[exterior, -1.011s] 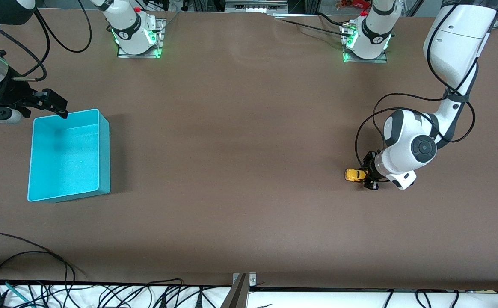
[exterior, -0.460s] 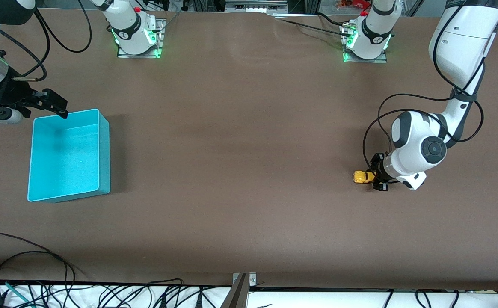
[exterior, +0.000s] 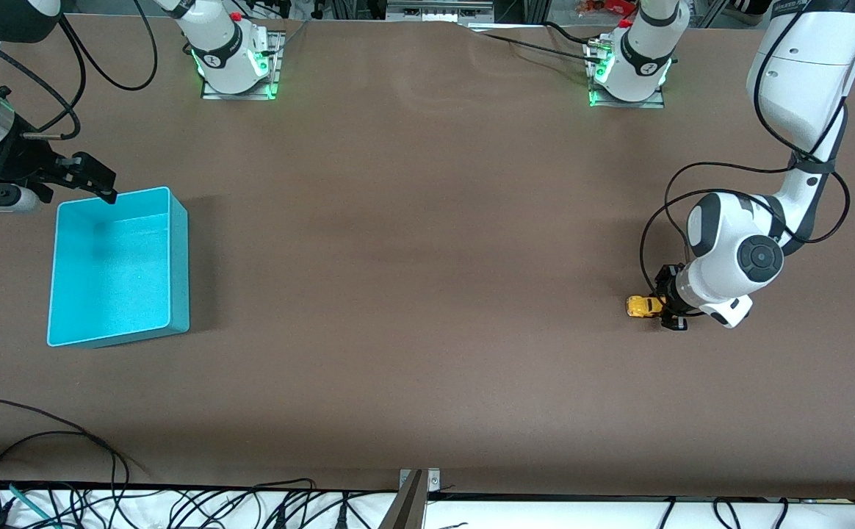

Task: Wind up and store yellow beetle car
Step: 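Roll the held car back and forth on the table to wind it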

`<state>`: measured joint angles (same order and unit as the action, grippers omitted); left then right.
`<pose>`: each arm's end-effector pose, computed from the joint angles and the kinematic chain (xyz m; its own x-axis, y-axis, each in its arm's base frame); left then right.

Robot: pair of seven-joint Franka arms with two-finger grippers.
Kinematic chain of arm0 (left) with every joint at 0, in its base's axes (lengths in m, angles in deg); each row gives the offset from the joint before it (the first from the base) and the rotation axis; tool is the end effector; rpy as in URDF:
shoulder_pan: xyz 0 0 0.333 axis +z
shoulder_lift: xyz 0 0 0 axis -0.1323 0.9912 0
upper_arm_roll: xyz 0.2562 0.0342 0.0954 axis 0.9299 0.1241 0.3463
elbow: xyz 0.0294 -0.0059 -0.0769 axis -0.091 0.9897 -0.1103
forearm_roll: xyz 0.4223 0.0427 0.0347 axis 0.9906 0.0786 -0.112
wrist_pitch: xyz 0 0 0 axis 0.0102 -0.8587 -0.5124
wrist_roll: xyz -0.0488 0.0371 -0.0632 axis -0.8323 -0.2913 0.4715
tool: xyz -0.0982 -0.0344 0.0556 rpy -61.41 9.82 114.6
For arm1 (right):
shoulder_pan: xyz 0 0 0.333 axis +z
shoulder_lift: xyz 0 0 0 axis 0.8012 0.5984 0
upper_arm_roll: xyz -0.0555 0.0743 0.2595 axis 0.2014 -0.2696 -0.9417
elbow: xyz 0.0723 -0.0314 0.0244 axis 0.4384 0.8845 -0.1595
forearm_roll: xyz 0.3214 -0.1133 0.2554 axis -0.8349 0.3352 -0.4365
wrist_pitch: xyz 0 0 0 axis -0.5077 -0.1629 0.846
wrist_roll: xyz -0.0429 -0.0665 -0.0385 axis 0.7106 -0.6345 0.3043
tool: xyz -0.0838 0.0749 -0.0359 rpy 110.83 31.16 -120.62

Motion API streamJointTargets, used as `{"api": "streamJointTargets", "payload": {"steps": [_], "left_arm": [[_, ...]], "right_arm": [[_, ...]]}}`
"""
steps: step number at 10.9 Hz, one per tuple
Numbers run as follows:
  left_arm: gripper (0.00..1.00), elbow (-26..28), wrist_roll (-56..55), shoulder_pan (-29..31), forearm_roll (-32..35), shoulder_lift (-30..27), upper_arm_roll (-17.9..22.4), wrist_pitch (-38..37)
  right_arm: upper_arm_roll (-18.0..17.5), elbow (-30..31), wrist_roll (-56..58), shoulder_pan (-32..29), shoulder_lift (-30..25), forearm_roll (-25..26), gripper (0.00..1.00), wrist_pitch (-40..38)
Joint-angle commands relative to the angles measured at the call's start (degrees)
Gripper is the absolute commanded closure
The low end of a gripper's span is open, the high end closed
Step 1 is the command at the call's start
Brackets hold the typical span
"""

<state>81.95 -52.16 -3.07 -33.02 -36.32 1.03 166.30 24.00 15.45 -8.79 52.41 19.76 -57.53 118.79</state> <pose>0.6267 -0.0140 0.1189 -0.0308 0.9995 -0.0053 0.9992 0.0307 -0.0268 0.5985 0.0318 0.5260 0.9994 0.0097 0.0347 0.0084 -0.9992 0.0390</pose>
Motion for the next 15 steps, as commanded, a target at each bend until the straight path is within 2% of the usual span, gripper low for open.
{"api": "streamJointTargets", "payload": {"steps": [1,7,15], "left_arm": [[1.0,-2.37,0.72,0.56,3.6,5.52,1.32,2.42],[1.0,-3.16,5.83,0.56,3.78,6.66,4.83,2.42],[1.0,-3.25,7.86,0.56,4.66,6.58,5.45,2.33]], "right_arm": [[-0.11,-1.57,0.79,-0.13,0.35,0.01,0.0,-1.42],[-0.02,-1.58,0.97,-0.22,0.35,0.01,0.0,-1.77],[0.07,-1.58,0.88,-0.22,0.26,0.01,0.0,-1.77]]}}
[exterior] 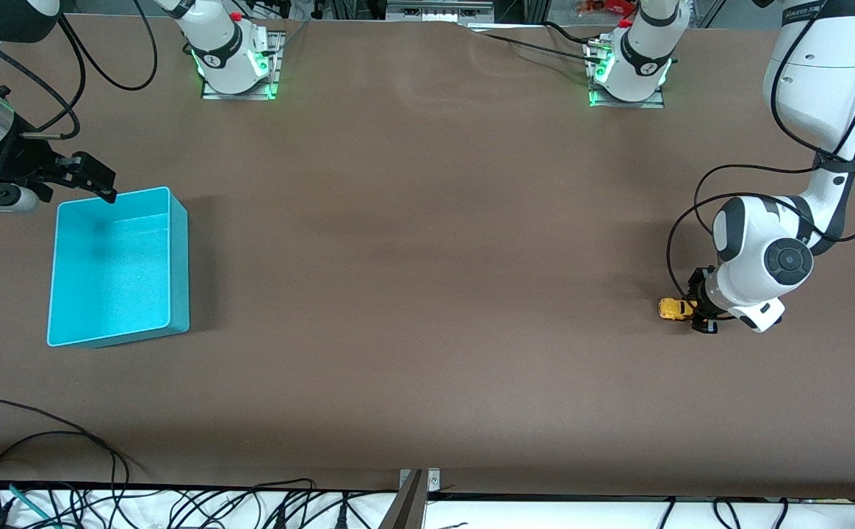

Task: Wind up and store yellow beetle car
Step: 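Roll the held car back and forth on the table to wind it, then open the left gripper to release the car toward the box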

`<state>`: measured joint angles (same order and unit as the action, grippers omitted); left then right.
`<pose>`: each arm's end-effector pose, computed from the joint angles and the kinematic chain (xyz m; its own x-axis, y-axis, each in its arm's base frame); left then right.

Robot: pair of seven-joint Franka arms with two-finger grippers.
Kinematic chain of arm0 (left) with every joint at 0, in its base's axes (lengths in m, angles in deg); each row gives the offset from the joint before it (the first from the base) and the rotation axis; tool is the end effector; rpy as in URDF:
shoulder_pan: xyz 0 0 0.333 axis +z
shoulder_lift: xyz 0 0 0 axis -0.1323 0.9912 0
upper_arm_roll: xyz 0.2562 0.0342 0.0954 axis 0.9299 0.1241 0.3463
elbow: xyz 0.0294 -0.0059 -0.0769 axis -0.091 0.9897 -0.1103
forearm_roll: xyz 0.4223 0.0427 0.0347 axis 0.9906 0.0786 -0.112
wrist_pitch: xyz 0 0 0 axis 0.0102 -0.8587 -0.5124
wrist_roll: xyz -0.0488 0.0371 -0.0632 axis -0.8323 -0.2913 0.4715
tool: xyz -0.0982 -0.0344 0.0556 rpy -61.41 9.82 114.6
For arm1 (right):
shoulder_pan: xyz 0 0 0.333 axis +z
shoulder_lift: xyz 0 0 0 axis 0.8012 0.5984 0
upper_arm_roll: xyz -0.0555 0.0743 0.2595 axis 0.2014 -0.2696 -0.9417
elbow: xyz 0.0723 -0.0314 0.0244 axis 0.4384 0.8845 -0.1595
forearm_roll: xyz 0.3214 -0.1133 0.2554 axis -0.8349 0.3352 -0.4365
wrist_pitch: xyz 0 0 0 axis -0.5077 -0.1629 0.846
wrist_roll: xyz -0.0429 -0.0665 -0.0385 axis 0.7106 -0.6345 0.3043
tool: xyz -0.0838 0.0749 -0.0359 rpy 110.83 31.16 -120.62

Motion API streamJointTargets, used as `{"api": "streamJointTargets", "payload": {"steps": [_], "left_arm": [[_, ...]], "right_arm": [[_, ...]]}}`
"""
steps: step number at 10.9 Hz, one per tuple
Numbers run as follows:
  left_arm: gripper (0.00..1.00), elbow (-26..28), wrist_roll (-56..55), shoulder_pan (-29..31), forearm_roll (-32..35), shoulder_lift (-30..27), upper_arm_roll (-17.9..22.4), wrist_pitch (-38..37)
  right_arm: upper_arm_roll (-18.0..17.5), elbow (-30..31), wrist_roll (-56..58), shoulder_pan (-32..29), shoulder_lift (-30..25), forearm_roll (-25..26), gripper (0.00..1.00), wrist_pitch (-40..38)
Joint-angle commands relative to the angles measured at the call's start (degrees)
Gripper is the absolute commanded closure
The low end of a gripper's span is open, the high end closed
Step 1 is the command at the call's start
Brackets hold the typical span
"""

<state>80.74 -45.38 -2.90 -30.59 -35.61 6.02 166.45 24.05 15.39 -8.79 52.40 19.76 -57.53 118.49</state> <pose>0.6308 0.0443 0.1182 0.0447 0.9968 0.0659 0.9988 -0.0433 -0.0233 0.5980 0.0311 0.5261 0.9995 0.0085 0.0305 0.0073 -0.9992 0.0392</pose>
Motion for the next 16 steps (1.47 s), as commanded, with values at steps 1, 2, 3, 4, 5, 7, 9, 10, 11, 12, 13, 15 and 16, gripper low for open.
{"api": "streamJointTargets", "payload": {"steps": [1,2,3,4,5,7,9,10,11,12,13,15,16], "left_arm": [[1.0,-2.04,1.17,0.4,2.32,5.69,0.47,2.1],[0.68,-2.13,1.17,0.4,2.32,5.51,0.47,2.1],[0.61,-2.74,1.08,0.4,2.23,5.42,0.47,2.01],[0.59,-3.27,0.99,0.4,2.05,5.25,0.38,1.66],[0.59,-3.45,0.99,0.4,1.79,4.9,0.38,1.48],[0.33,-3.45,0.65,0.48,1.44,4.28,0.38,1.48],[0.0,-3.71,0.03,0.48,0.65,3.4,0.38,1.48],[0.0,-3.98,-0.06,0.48,-0.48,3.05,0.38,1.48],[0.0,-4.15,-0.06,0.57,-0.5,3.05,0.38,1.14],[0.0,-4.24,-0.06,0.57,-0.5,2.96,0.38,0.61],[0.0,-4.24,-0.15,0.48,-0.5,2.7,0.29,0.52],[0.0,-4.24,-0.15,0.48,-0.5,1.73,0.12,-1.41],[0.0,-4.24,-0.15,0.4,-0.58,0.95,0.03,-2.37]], "right_arm": [[0.02,-1.52,0.97,-0.21,0.26,0.01,0.0,-1.48],[0.02,-1.52,0.97,-0.21,0.26,0.01,0.0,-1.48],[0.02,-1.52,0.97,-0.21,0.26,0.01,0.0,-1.48],[0.02,-1.52,0.97,-0.21,0.26,0.01,0.0,-1.48],[0.02,-1.52,0.97,-0.21,0.26,0.01,0.0,-1.48],[0.02,-1.52,0.97,-0.21,0.26,0.01,0.0,-1.48],[-0.07,-1.52,0.88,-0.12,0.35,0.01,0.0,-1.48],[-0.16,-1.52,0.79,-0.12,0.35,0.01,0.0,-1.48],[-0.16,-1.52,0.88,-0.12,0.35,0.01,0.0,-1.48],[-0.16,-1.52,0.88,-0.12,0.35,0.01,0.0,-1.48],[-0.16,-1.52,0.88,-0.12,0.35,0.01,0.0,-1.48],[-0.16,-1.52,0.88,-0.12,0.35,0.01,0.0,-1.48],[-0.16,-1.52,0.88,-0.12,0.35,0.01,0.0,-1.48]]}}
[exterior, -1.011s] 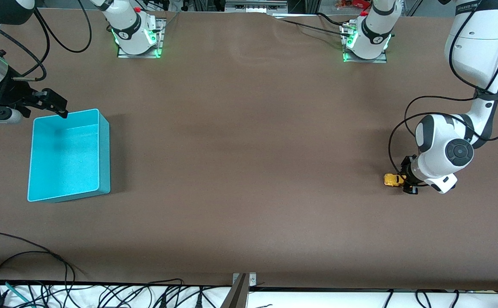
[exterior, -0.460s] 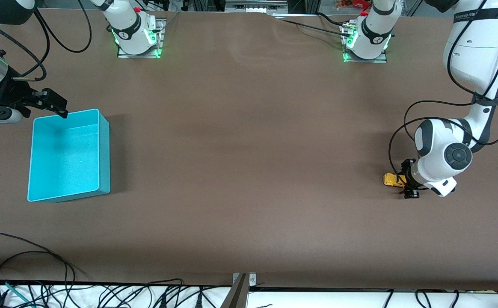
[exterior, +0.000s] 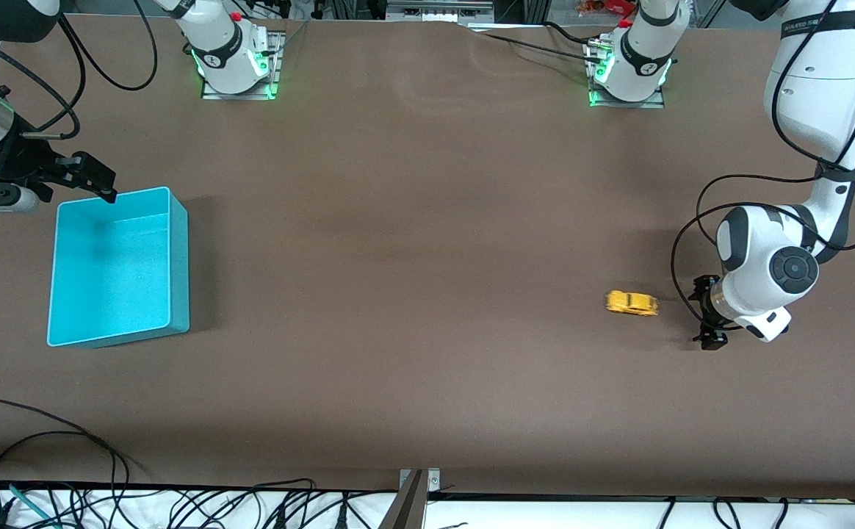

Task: Wind up and store yellow beetle car
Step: 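Open the left gripper to release the car toward the box, then raise and withdraw the left gripper from the table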

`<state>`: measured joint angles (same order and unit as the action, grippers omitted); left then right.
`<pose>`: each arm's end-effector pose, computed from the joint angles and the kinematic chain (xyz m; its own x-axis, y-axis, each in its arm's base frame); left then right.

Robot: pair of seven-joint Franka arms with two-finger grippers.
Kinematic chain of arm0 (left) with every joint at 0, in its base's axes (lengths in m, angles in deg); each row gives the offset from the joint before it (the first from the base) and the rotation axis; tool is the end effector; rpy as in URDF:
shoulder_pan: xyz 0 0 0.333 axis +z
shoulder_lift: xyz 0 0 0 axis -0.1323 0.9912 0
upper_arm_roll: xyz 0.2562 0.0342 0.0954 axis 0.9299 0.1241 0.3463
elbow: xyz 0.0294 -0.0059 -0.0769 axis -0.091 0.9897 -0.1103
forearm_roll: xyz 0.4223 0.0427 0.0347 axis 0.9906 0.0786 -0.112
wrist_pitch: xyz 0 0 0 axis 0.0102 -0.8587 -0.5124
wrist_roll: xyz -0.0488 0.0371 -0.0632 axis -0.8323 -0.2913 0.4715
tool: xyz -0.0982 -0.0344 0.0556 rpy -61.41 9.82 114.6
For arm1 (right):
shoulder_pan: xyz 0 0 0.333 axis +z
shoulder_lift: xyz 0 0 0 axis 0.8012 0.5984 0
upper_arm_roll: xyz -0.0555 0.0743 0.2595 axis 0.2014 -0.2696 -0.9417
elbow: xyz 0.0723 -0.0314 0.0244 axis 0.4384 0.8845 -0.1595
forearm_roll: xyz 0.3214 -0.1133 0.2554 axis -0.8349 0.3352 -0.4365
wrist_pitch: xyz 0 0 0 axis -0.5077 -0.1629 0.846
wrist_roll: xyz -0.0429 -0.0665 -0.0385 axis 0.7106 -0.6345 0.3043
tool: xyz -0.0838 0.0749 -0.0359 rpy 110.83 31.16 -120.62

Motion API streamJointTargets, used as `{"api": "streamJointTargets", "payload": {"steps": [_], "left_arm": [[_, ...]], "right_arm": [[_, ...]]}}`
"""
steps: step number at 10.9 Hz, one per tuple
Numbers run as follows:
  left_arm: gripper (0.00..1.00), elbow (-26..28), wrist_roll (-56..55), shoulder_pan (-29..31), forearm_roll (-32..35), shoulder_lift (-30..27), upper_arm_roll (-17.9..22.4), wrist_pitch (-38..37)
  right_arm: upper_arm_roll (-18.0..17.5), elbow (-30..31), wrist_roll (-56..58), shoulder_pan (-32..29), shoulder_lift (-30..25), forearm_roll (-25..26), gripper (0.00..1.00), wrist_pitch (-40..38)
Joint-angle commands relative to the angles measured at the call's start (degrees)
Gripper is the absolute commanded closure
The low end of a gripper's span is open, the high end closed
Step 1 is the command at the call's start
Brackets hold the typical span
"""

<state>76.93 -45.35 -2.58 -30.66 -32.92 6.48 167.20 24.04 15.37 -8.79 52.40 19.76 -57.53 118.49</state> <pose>0.6475 0.0543 0.1168 0.0305 0.9969 0.0720 0.9995 -0.0313 0.0087 0.5980 0.0313 0.5263 0.9995 0.0086 0.0309 0.0074 -0.9992 0.0392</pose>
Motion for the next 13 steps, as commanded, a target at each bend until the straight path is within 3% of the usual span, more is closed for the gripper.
{"api": "streamJointTargets", "payload": {"steps": [1,5,8,13], "left_arm": [[0.0,-0.53,-0.18,-0.02,-0.69,-2.53,-0.52,-4.7],[0.0,-1.84,2.01,-0.02,-0.6,-4.56,-2.27,-9.54],[0.0,-7.19,8.59,0.07,-0.69,-4.65,-3.32,-17.78],[0.0,-10.81,31.94,0.07,-0.69,-8.42,-4.47,-28.16]], "right_arm": [[-0.14,-1.5,0.88,-0.13,0.34,0.01,0.0,-1.47],[-0.14,-1.5,0.88,-0.13,0.34,0.01,0.0,-1.47],[-0.06,-1.5,0.88,-0.13,0.34,0.01,0.0,-1.47],[-0.06,-1.5,0.88,-0.13,0.26,0.01,0.0,-1.47]]}}
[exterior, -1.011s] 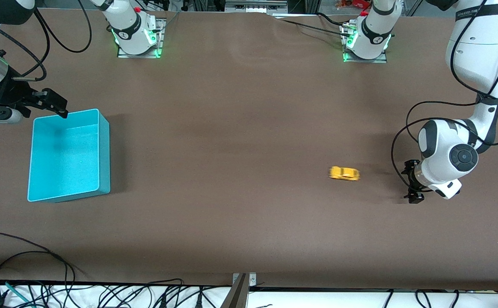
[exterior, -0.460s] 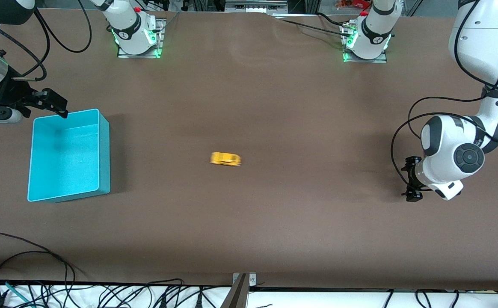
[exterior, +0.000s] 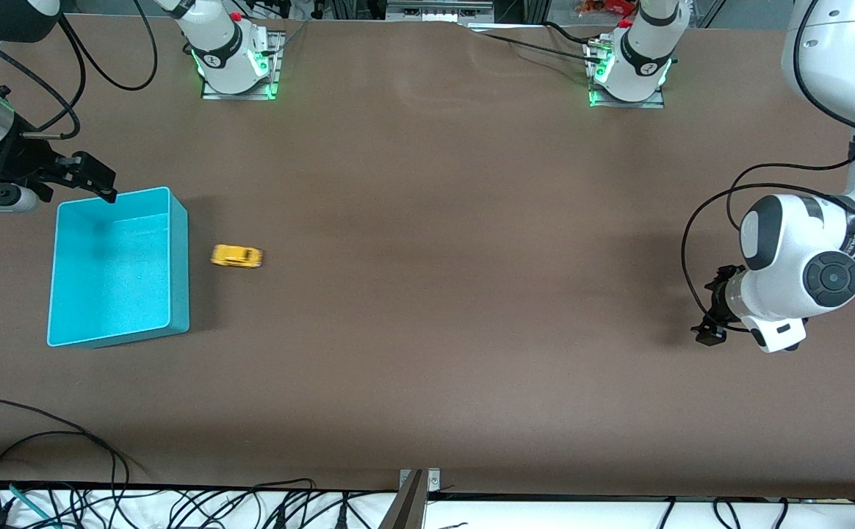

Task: Wind up and store yellow beetle car
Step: 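Raise and withdraw the left gripper from the table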

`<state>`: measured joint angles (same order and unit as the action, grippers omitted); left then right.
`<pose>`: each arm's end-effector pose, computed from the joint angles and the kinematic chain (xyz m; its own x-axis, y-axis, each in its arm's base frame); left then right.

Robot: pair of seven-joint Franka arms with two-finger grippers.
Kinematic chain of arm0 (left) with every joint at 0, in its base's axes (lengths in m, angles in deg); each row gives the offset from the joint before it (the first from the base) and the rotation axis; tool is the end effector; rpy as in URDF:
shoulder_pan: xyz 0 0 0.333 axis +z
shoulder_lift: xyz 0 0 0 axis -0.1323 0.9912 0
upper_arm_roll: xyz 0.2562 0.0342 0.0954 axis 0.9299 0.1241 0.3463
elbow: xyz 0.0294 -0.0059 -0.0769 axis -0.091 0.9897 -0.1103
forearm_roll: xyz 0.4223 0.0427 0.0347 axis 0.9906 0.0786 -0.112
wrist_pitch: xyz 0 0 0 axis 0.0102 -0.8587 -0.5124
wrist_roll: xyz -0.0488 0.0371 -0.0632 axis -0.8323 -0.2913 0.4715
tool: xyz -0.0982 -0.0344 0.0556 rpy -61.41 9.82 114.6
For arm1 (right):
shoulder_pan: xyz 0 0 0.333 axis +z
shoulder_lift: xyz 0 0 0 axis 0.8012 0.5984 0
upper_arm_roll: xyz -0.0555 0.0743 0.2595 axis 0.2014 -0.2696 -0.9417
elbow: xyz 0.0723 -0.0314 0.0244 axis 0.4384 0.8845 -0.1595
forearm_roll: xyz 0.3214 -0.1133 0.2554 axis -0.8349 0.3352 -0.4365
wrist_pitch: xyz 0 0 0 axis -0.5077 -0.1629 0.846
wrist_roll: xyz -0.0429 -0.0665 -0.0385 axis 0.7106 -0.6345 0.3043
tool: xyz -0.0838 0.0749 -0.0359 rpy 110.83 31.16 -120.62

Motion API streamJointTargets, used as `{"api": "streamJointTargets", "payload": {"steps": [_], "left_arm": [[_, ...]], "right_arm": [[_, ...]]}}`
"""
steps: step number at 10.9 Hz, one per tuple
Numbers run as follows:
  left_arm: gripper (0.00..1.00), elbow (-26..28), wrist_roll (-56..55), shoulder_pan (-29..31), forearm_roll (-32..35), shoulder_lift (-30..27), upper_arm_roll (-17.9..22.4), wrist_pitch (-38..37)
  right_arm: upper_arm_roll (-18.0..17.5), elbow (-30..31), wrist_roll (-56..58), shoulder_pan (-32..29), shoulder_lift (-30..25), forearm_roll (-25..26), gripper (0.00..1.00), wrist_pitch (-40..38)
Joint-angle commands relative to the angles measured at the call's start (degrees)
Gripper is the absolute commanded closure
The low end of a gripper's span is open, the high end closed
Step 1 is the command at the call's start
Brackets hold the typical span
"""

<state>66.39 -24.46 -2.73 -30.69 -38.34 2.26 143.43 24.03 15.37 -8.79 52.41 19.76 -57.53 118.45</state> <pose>0.6778 0.0154 0.2287 0.4198 0.9076 0.0057 0.8998 -0.4154 -0.1335 0.5980 0.0315 0.5262 0.9995 0.0089 0.0302 0.0078 -0.9992 0.0392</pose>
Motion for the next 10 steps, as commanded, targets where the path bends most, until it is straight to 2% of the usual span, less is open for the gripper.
{"api": "streamJointTargets", "payload": {"steps": [1,5,10], "left_arm": [[0.0,-0.27,16.06,0.22,-0.66,-4.48,-0.25,-5.55],[0.0,-0.36,34.61,0.14,-6.1,-9.14,-0.16,-9.06],[0.0,-0.36,57.45,0.14,-6.2,-15.65,-0.6,-14.87]], "right_arm": [[-0.04,-1.58,0.88,-0.13,0.26,0.01,0.0,-1.43],[-0.04,-1.59,0.88,-0.13,0.34,0.01,0.0,-1.43],[-0.31,-1.41,1.05,0.04,0.78,0.1,0.0,-3.0]]}}
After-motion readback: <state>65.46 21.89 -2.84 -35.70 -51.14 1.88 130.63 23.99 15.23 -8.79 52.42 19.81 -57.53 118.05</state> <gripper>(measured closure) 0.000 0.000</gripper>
